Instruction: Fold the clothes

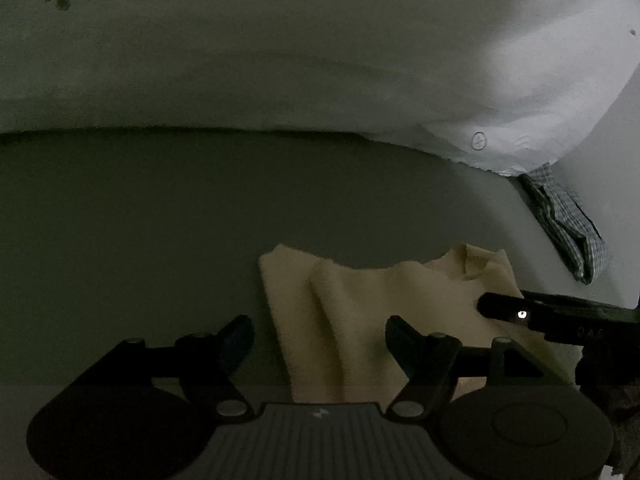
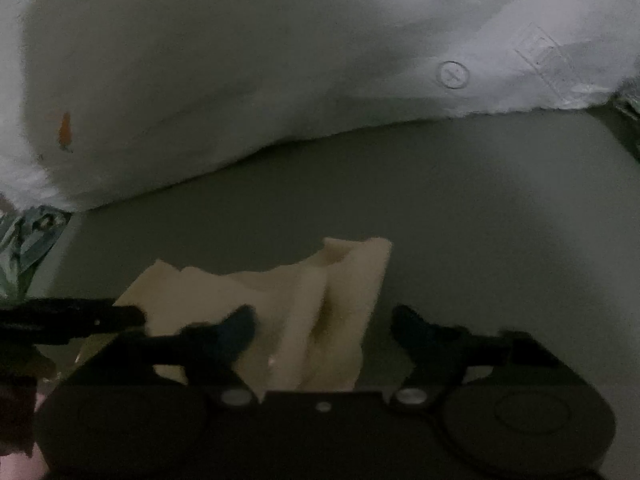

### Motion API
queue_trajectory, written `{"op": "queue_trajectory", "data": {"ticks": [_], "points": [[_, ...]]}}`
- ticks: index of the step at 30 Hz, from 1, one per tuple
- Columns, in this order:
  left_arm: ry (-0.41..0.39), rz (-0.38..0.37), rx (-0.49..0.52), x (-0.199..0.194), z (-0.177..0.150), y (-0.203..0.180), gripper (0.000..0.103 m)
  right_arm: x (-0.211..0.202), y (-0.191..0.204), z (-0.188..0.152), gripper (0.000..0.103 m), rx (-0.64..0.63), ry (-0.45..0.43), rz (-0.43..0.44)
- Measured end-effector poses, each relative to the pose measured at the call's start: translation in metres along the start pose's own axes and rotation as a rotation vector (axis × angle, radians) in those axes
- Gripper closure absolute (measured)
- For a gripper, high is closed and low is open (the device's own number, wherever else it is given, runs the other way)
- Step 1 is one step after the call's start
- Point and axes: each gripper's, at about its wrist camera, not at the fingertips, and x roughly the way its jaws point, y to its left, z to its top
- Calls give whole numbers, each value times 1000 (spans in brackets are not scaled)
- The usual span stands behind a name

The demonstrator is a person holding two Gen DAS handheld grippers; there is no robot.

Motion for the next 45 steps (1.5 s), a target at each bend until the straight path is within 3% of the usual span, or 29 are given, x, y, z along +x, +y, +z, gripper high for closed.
{"op": "queue_trajectory", "data": {"ticks": [1,2,3,4,5,10,14,19,24,28,32,35,40,45], "points": [[-17,12,9,1,-2,-3,49,2,5,0,52,-33,0,-4],[-26,19,33,3,-3,-8,54,4,13,0,61,-83,3,-8],[-32,19,55,3,-3,-11,67,6,23,-1,67,-138,-3,-23],[-30,14,64,4,-3,-14,87,7,33,-2,79,-193,-10,-39],[-23,2,54,5,-2,-16,87,7,41,-2,86,-232,-15,-58],[-68,18,16,-17,-2,-27,92,-22,59,0,91,-242,-93,-124],[-182,-2,21,-70,-6,-45,92,-81,71,0,91,-207,-218,-138],[-340,-15,56,-141,-13,-77,92,-166,101,-10,92,-258,-416,-168],[-471,-81,52,-196,-3,-107,92,-236,122,-1,92,-297,-597,-223],[-551,-164,74,-227,14,-137,92,-280,121,17,92,-282,-684,-278],[-599,-219,115,-238,25,-182,92,-308,90,24,92,-228,-712,-320],[-552,-218,79,-231,29,-222,92,-331,51,23,92,-187,-708,-293],[-553,-187,82,-210,17,-312,92,-366,-38,18,92,-160,-759,-236],[-506,-203,20,-176,4,-402,92,-398,-138,15,92,-146,-787,-179]]}}
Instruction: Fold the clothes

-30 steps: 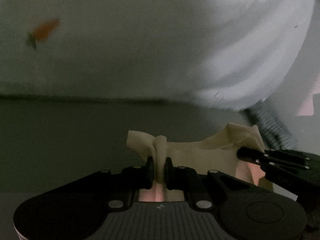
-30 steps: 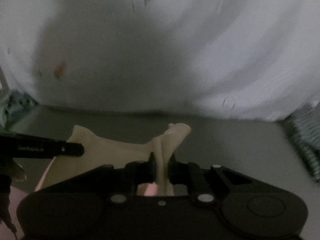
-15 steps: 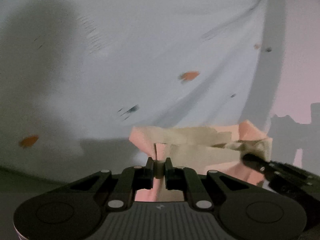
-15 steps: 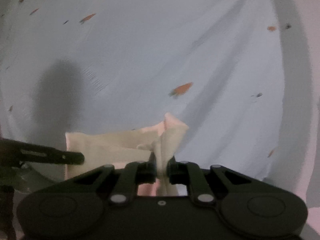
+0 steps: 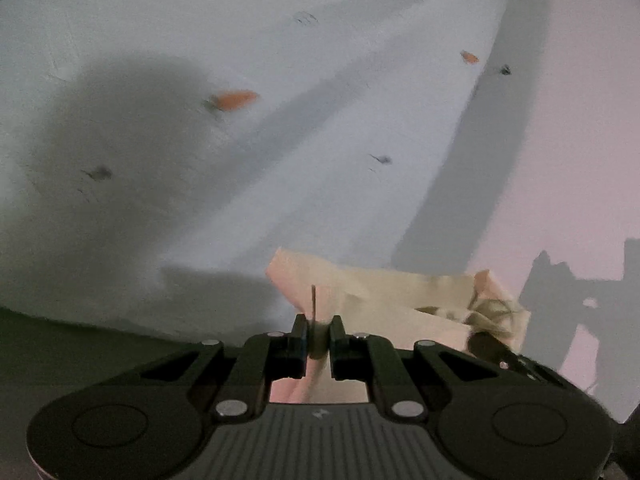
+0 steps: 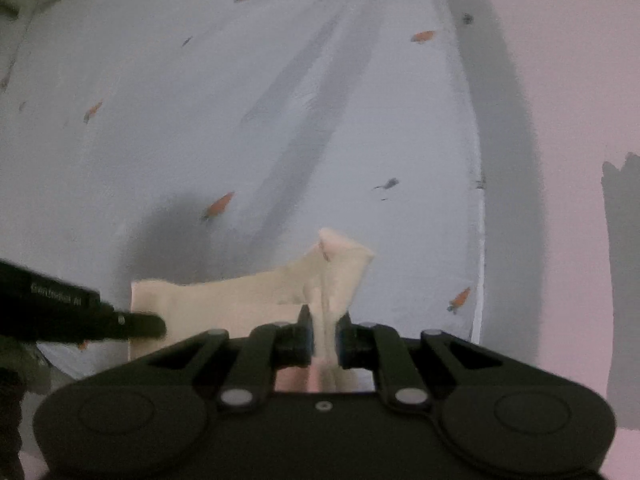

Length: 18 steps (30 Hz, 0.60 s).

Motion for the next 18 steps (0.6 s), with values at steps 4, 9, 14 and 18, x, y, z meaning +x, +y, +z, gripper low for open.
{"op": "queue_trajectory", "data": {"ticks": [4,9,14,18], "points": [[65,24,4,49,-25,-59,92,3,-78,-1,92,67,37,-9],[120,56,-44,103,-42,-104,92,26,-146,1,92,70,106,-3],[160,103,-76,153,-43,-117,92,64,-185,-5,92,92,131,7],[187,186,-84,193,-33,-119,92,111,-189,-12,92,48,173,17]]}}
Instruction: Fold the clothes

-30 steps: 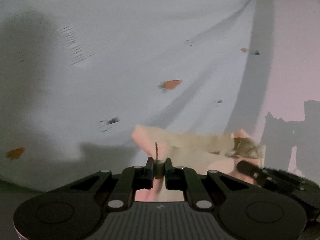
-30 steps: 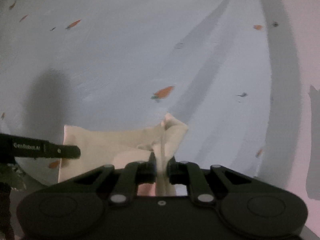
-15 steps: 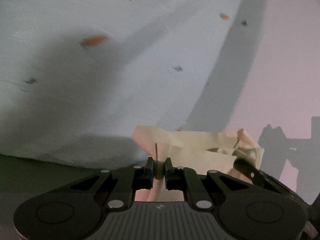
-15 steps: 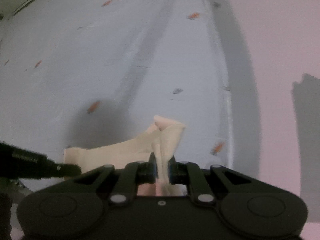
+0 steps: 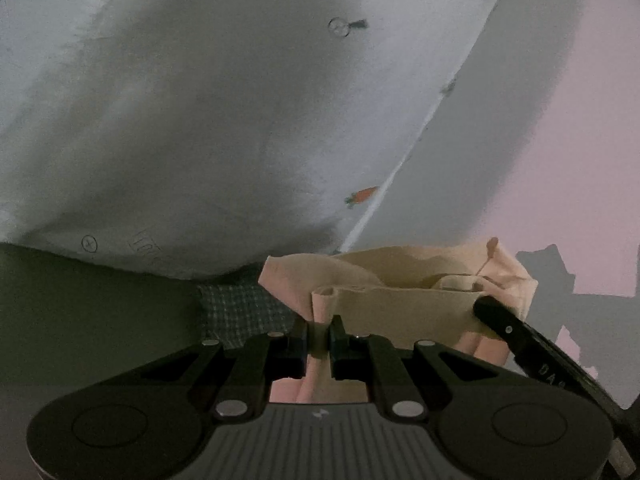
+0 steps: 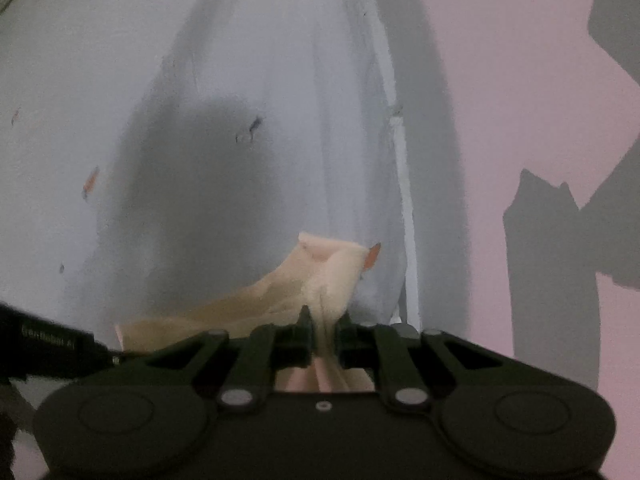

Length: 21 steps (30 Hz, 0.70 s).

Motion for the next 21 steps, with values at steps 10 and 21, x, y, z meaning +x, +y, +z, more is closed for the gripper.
{"op": "queue_trajectory", "data": {"ticks": [10,21], "points": [[39,187,6,171,43,24,86,177,-52,-26,90,-23,165,-24],[-88,261,26,151,11,45,46,157,-53,-46,55,-35,82,-158]]}}
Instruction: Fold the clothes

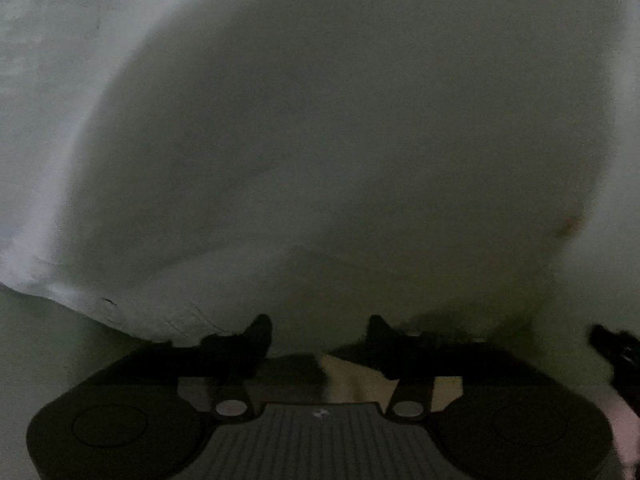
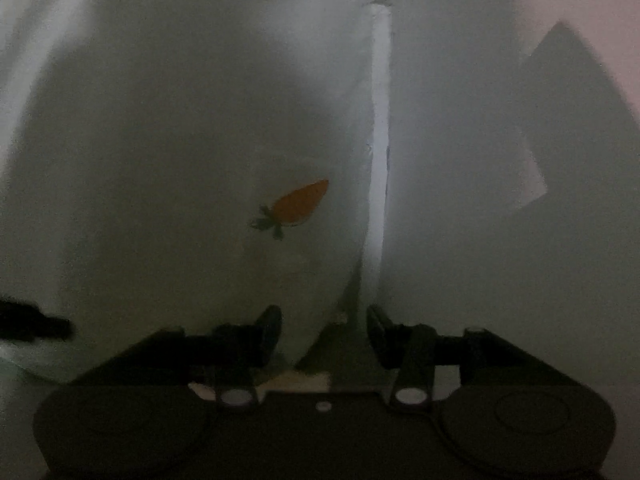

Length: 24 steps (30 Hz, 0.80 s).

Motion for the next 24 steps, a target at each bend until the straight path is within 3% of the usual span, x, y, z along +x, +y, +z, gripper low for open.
{"op": "queue_trajectory", "data": {"ticks": [2,4,7,9,12,14,15,18,20,24], "points": [[12,-64,34,-17,-19,-10,43,-18,0,-11,55,45,48,26],[54,-81,91,-19,-40,-20,36,-29,4,-30,55,22,111,47],[138,-4,194,-3,-73,-25,34,-26,5,-61,55,19,252,56],[167,6,182,-2,-76,-14,34,-25,6,-71,55,9,306,54],[154,-42,115,-21,-53,5,35,-43,24,-48,45,-81,247,42],[88,-84,115,-43,-34,16,34,-62,33,-22,24,-98,164,62],[47,-90,135,-62,-25,21,33,-73,38,-10,21,-101,124,75],[-68,-112,148,-129,1,40,23,-123,62,20,18,-84,12,138],[-146,-124,140,-182,13,54,15,-162,78,31,7,-65,-66,164],[-311,-73,140,-301,19,83,0,-240,111,44,0,-9,-162,242]]}}
